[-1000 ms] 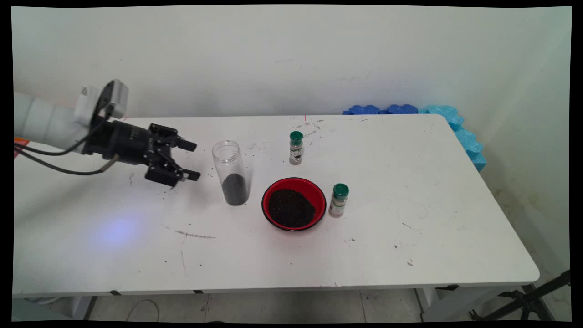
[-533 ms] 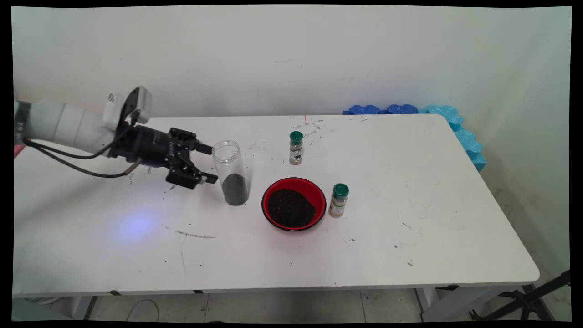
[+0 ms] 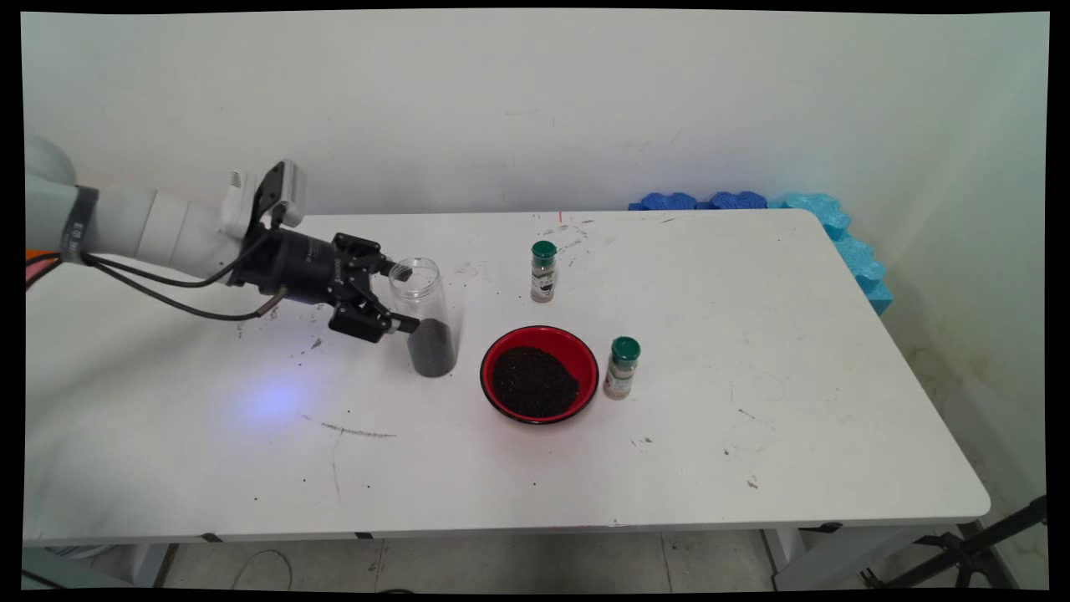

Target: Pick up the black seasoning powder from the table, then pour the black seasoning powder in the red bowl

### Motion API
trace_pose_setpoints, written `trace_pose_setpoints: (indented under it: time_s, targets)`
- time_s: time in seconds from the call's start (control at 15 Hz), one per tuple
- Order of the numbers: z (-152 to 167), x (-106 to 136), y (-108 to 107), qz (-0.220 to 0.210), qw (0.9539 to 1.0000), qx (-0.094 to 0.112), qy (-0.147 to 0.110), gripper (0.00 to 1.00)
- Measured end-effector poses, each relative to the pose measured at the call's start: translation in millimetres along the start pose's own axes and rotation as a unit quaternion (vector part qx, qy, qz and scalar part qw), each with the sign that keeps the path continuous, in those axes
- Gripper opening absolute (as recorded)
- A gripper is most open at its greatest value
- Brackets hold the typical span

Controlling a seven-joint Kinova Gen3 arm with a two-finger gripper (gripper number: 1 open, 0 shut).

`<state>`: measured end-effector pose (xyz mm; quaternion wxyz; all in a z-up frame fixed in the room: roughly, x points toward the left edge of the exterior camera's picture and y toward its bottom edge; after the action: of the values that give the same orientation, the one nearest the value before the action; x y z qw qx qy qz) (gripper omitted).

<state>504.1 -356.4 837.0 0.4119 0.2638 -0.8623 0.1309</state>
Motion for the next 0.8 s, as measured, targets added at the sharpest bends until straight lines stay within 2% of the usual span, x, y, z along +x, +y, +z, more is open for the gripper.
trace_pose_setpoints:
  time_s: [0.33,0.4,0.8]
  targets:
    - [8.6,1.6,-4.9,0.001,1.0,-0.006,0.002,1.0]
    - [9.5,2.0,-5.3,-0.001,1.0,-0.008,0.003,0.0]
    - [4.8,3.2,-5.7,-0.01,0.9997,-0.022,-0.003,0.0]
